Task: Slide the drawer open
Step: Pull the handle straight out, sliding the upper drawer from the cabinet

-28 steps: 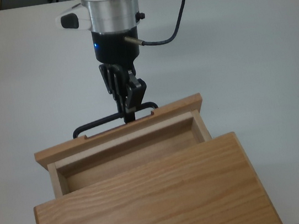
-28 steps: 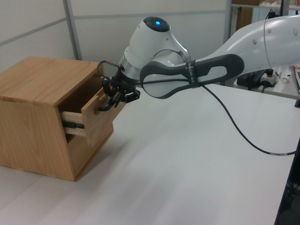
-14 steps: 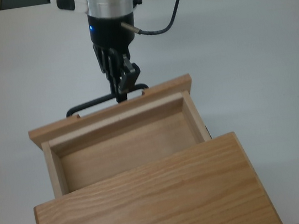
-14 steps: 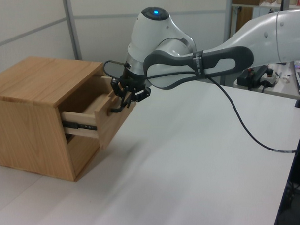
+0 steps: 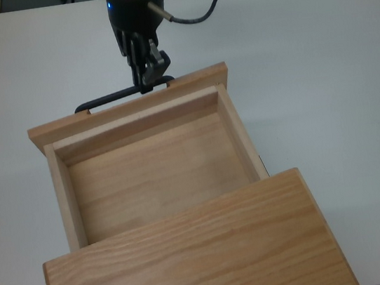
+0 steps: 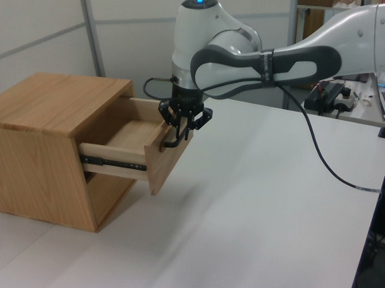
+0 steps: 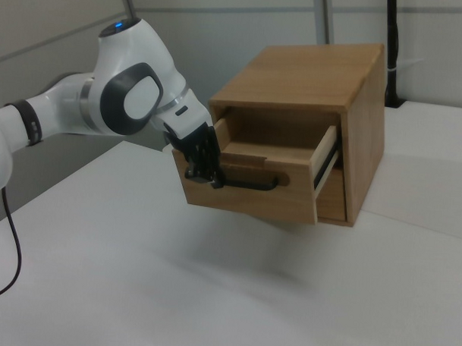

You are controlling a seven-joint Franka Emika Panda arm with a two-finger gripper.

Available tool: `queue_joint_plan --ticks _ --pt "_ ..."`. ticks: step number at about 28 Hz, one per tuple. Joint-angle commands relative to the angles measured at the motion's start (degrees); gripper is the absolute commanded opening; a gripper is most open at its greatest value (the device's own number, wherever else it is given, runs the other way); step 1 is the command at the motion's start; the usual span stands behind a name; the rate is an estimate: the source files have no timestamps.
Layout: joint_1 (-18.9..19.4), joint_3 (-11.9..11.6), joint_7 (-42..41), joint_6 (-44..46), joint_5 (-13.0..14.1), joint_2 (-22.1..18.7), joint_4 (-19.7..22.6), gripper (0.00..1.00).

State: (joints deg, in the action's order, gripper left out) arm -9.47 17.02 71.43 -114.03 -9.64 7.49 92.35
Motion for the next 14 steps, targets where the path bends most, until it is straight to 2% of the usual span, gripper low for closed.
queue_joint_plan --ticks 1,5,14 --pt "-0.1 -0.9 -4.1 5.4 3.4 -4.1 1.9 0.0" --pt "-0.3 -0.9 -7.4 10.7 5.2 -4.9 1.9 0.0" --pt "-1.9 -0.9 -8.9 13.0 6.0 -4.9 1.5 0.0"
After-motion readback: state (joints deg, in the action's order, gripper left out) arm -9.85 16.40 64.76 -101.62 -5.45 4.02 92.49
